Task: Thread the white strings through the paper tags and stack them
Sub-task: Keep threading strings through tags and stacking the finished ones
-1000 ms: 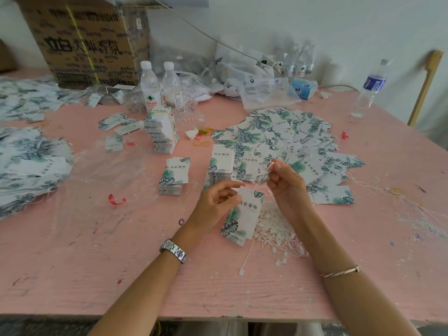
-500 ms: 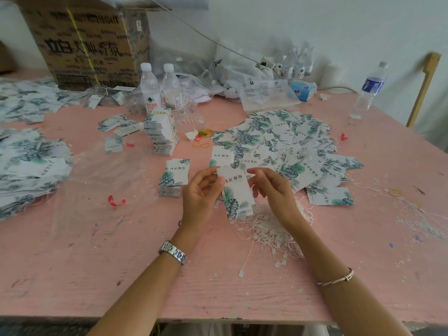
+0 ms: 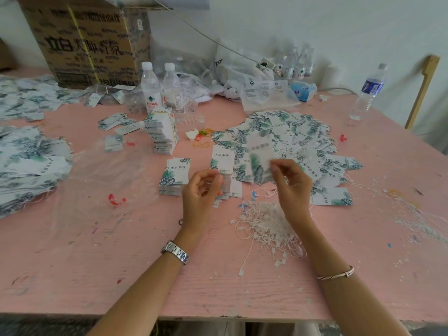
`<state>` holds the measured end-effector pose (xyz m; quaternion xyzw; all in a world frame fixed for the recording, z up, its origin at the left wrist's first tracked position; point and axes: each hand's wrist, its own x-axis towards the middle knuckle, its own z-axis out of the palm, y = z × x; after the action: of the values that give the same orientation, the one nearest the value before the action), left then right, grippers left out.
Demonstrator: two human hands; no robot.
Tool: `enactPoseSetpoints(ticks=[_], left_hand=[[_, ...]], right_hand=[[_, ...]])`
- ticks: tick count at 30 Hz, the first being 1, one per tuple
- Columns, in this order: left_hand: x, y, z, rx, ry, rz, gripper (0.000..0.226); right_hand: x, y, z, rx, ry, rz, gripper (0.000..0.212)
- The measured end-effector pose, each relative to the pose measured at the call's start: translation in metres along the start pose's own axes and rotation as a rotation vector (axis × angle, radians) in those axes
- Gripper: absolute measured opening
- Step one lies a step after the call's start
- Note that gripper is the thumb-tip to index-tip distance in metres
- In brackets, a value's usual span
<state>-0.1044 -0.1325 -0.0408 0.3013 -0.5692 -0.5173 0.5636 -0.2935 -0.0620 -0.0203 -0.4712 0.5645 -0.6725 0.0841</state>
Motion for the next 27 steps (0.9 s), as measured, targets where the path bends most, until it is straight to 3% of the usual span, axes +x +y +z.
enactPoseSetpoints(ticks=[4, 7, 12, 18, 27], left_hand=[[-0.002, -0.001, 0.001, 0.053, -0.055, -0.027, 0.006], [-0.005, -0.001, 0.003, 0.195, -0.129, 0.029, 0.012], [-0.013, -0.004, 0.005, 0.659, -0.399, 0.265, 0.010], [-0.015, -0.003, 0.003, 0.906, -0.473, 0.454, 0.021], [-0.010, 0.003, 0.004, 1.022, -0.508, 0.510, 0.013]], right_hand=[[0.015, 0.008, -0.017, -0.264, 0.305, -0.027, 0.015], [0.026, 0.016, -0.030, -0.418, 0.416, 0.056, 0.024], [0.029, 0.025, -0.039, -0.691, 0.340, 0.311, 0.039], [0.028, 0.026, -0.040, -0.936, 0.224, 0.468, 0.042], [0.023, 0.019, -0.022, -0.892, 0.197, 0.373, 0.037]])
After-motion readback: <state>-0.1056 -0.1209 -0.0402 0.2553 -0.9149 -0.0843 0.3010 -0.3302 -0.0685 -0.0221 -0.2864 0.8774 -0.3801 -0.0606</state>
